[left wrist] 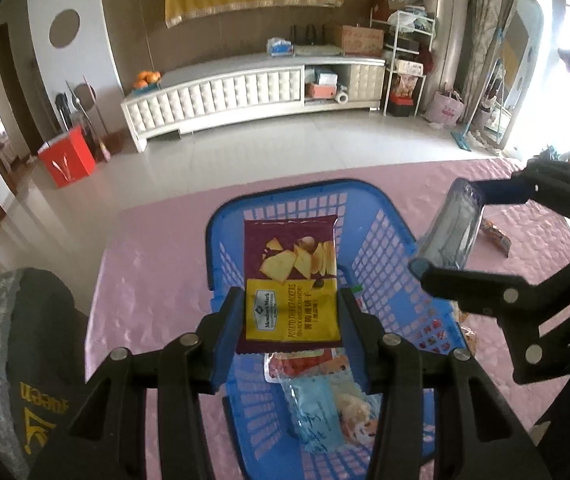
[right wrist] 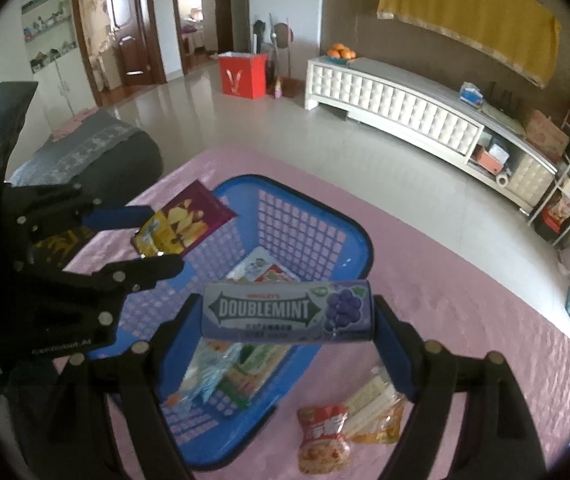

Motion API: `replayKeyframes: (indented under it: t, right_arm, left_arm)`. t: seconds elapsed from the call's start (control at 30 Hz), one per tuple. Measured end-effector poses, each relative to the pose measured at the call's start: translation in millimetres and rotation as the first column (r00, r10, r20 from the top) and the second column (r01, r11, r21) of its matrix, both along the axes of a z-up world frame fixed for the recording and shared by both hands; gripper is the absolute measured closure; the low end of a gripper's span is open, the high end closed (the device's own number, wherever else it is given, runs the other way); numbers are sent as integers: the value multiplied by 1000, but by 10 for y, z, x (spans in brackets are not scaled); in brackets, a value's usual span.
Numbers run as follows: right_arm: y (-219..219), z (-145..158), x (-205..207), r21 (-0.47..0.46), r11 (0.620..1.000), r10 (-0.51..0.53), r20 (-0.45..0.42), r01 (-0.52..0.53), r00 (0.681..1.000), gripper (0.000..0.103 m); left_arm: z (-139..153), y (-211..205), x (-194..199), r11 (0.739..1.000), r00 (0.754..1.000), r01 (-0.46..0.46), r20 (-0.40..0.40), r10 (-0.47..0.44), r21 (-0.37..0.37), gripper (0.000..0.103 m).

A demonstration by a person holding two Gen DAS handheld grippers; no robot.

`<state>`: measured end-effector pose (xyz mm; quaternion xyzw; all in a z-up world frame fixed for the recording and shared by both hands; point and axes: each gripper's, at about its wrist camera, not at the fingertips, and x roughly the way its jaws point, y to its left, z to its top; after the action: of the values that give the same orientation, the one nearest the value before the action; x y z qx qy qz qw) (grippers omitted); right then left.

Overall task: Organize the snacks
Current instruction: 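Carry the chip bag and gum pack over the basket and open the left tool, then lower the DOUBLEMINT pack into the basket and open the right tool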

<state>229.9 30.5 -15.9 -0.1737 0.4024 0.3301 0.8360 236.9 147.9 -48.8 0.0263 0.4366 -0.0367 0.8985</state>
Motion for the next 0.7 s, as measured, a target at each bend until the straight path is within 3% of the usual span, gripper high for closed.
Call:
replayKeyframes:
  t: [0.23,0.27,0.33,0.37,0.5,0.7]
  right_arm:
    - [-51,-115,88,-3,1000,-28,-29,28,999,19]
    - [-40,-136,105,-7,999,-36,-41,36,999,19]
    - [-44,-160,113,-7,999,-33,-56,33,998,19]
    - [-42,-171,98,-11,999,-30,-56,30,998,19]
    - [-30,-133,51,-12,1000,-17,-56,16,998,19]
    - [69,2,27,-38,998,48,-49,-50,998,19]
  left_arm:
    - [-295,-33,204,999,997,22,-69,-24,-29,59]
    - [-333,-51,216,999,996,30,-83,-33,-34,56]
    - [-380,-41,220,1000,997,15,-80,-16,-16,39]
    - [-376,-37,204,1000,998,6,-64,-7,-9,35]
    - [-321,68,148,999,999,-10,-50,7,-45,35]
    - [-71,249,-17,998,999,-40,-11,39,-43,35]
